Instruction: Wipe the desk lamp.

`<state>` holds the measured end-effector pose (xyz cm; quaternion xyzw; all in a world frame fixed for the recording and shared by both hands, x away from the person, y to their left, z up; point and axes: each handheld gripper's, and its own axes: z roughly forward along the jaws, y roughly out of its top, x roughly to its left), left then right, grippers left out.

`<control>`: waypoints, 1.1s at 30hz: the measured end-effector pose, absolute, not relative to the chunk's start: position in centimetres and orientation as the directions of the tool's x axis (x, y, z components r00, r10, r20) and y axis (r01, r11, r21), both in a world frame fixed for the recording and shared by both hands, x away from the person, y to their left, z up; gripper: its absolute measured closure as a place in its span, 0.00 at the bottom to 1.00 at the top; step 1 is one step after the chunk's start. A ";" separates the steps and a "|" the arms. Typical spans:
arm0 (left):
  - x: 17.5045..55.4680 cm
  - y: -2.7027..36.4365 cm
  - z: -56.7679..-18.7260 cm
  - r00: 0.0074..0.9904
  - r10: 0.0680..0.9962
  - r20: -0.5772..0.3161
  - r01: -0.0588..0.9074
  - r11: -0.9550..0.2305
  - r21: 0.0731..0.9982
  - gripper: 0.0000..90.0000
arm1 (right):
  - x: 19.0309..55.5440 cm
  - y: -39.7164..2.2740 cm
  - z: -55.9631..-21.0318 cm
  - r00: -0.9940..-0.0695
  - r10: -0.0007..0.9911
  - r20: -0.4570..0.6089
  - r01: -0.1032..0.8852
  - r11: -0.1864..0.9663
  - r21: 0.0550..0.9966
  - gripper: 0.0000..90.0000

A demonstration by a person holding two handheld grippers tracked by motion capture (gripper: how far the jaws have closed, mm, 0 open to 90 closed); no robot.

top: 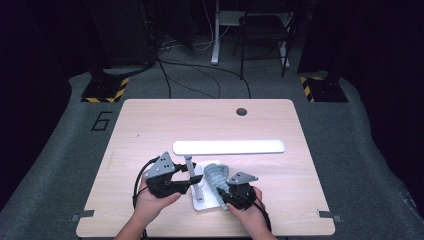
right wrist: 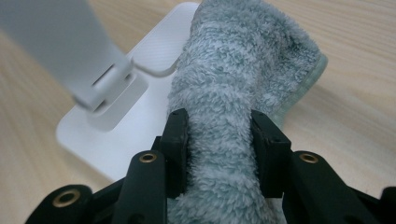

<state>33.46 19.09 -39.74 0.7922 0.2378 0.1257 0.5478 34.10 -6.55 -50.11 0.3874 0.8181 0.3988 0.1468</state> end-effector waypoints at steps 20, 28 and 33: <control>33.7 19.3 -39.8 0.867 0.494 -0.063 0.232 -0.287 0.929 0.58 | 37.8 -4.4 -50.0 -0.635 0.771 0.046 0.518 0.382 0.765 0.68; 33.8 19.4 -39.8 0.868 0.493 -0.064 0.235 -0.293 0.927 0.58 | 40.4 -3.5 -50.0 -0.609 0.791 0.064 0.536 0.351 0.768 0.67; 33.8 19.4 -39.8 0.867 0.494 -0.067 0.236 -0.289 0.928 0.58 | 41.9 -3.5 -50.2 -0.596 0.799 0.080 0.545 0.329 0.772 0.67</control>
